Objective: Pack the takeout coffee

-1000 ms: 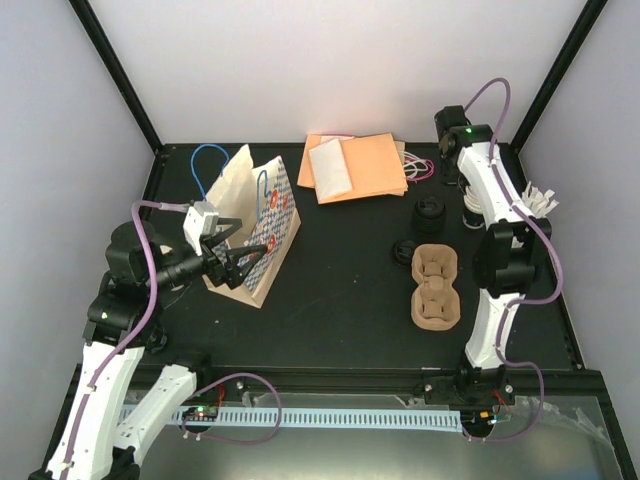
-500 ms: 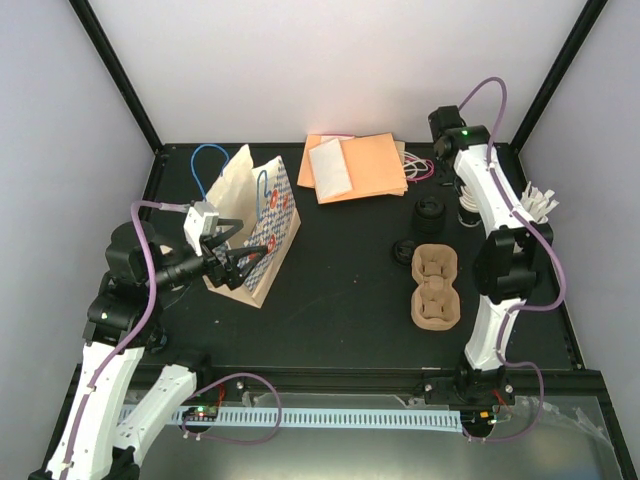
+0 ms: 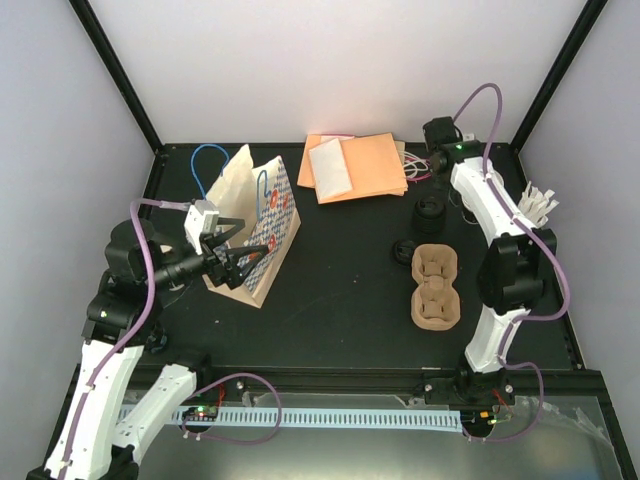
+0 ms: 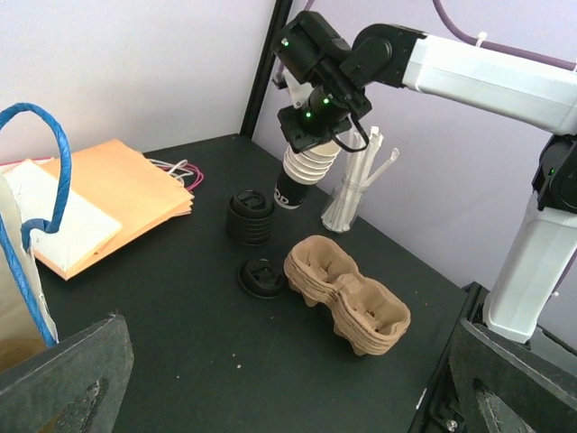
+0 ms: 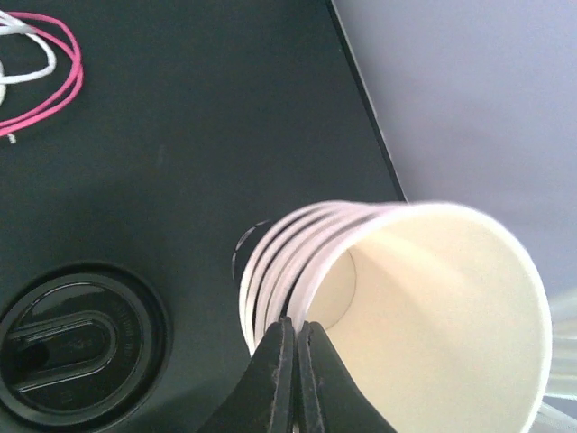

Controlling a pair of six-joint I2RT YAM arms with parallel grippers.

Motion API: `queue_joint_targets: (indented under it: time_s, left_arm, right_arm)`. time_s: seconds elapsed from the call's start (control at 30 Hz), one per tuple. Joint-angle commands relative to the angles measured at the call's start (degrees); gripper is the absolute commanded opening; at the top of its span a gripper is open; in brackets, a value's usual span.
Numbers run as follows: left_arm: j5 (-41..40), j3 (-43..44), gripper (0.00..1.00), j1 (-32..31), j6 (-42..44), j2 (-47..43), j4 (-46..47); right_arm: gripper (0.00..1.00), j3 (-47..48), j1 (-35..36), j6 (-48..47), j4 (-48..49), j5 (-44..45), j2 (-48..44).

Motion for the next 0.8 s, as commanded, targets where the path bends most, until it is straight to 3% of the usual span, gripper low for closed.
queue_joint_targets:
  time_s: [0.0,0.13,0.2,0.33,0.5,0.63,0.7,0.77]
  left_arm:
    - [1.24,2.40,0.99,-0.47,-0.44,-0.12,0.30]
    - [1.51,2.28,0.99,-0.63,-0.91,0.07,0.74]
    - [1.49,2.29,0.99,-0.67,-1.38,0.24,1.22]
    - [1.48,2.40,0.99,-0.81,-1.58,0.12,1.31]
    - [0.84,2.39,0.99,-0.95,-1.28,-0.43,-0.23]
    - [0.68,2.39,0.99,-0.98,-1.09,-0.86,-0.80]
    - [0.78,2.32,0.99,-0.98,-1.22,-0.95,-0.61]
    - [0.93,1.86,0.99,-0.98,-1.68,-1.04,0.04]
  right_arm:
    - [0.01,-2.54,0.27,-0.57,4.50,3.48,-2.30]
    - [0.01,-5.52,0.71,0.86,5.20,7.45,-4.21]
    - [0.01,-9.97,0.72,-0.74,10.23,4.93,-7.01]
    - [0.01,-10.56,0.73,0.35,9.42,-0.89,-8.25]
    - [0.01,-6.74,0.65,2.16,0.70,-5.68,-6.55]
    - [0.01,-1.48,0.66,8.75,-8.08,-4.69,-5.10]
    - [0.02,-3.93,0.66,11.54,-5.55,-1.14,-6.55]
    - [0.01,-10.16,0.10,6.77,0.70,-7.65,-7.83]
